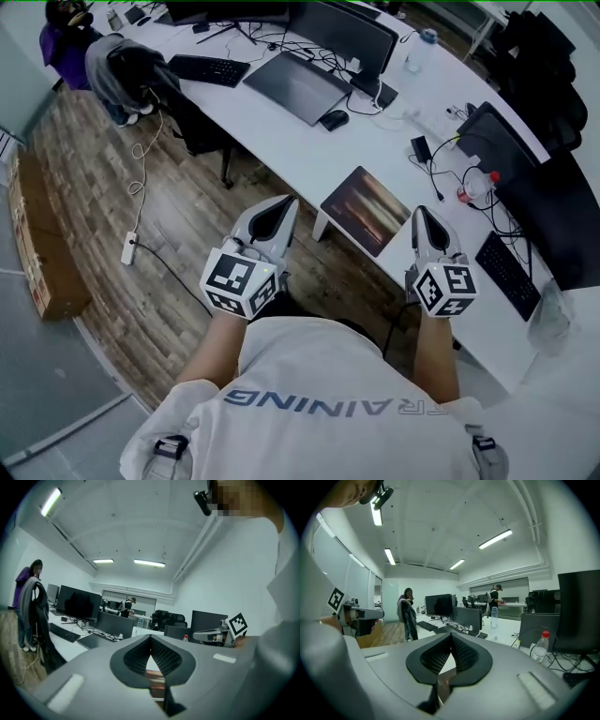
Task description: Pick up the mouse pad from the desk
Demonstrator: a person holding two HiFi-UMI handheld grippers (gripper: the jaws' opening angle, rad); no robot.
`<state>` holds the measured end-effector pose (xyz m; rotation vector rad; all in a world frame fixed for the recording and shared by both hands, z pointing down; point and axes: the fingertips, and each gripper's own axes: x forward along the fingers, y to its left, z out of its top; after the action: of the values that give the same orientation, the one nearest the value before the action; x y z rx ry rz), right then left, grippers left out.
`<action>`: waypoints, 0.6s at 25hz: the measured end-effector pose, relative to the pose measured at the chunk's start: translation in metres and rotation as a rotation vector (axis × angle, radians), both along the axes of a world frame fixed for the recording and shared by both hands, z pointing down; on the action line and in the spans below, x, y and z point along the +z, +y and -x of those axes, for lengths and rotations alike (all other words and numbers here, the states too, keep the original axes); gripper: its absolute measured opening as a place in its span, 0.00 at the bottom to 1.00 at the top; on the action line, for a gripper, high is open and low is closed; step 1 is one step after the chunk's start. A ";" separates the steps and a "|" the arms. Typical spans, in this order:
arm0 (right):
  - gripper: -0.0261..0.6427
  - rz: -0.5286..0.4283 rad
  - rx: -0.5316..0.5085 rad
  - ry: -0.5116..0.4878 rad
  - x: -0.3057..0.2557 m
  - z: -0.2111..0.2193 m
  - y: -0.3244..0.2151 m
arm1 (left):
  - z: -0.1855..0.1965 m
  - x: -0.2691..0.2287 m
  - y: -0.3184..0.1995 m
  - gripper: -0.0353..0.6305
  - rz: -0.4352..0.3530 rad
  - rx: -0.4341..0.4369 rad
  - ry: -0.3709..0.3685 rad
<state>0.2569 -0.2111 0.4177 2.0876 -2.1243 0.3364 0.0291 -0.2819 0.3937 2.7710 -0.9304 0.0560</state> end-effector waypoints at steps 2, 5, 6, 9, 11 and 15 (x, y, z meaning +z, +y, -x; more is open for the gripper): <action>0.06 0.020 0.058 0.008 0.001 -0.001 -0.010 | -0.006 0.003 -0.021 0.05 0.006 0.057 0.002; 0.06 0.068 0.139 0.030 0.008 -0.004 -0.018 | -0.019 0.011 -0.046 0.05 0.028 0.142 0.003; 0.06 0.084 0.164 0.033 0.010 -0.006 -0.019 | -0.024 0.014 -0.050 0.05 0.036 0.171 0.003; 0.06 0.121 0.218 0.035 0.019 -0.011 -0.019 | -0.036 0.024 -0.062 0.05 0.050 0.228 -0.001; 0.06 0.135 0.244 0.035 0.024 -0.017 -0.018 | -0.042 0.026 -0.068 0.05 0.054 0.233 0.010; 0.10 0.133 0.273 0.011 0.029 -0.036 -0.018 | -0.058 0.026 -0.073 0.05 0.061 0.234 0.003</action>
<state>0.2932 -0.2292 0.4463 2.2937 -1.7578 0.4816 0.0872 -0.3552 0.4195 2.8078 -0.5895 0.1159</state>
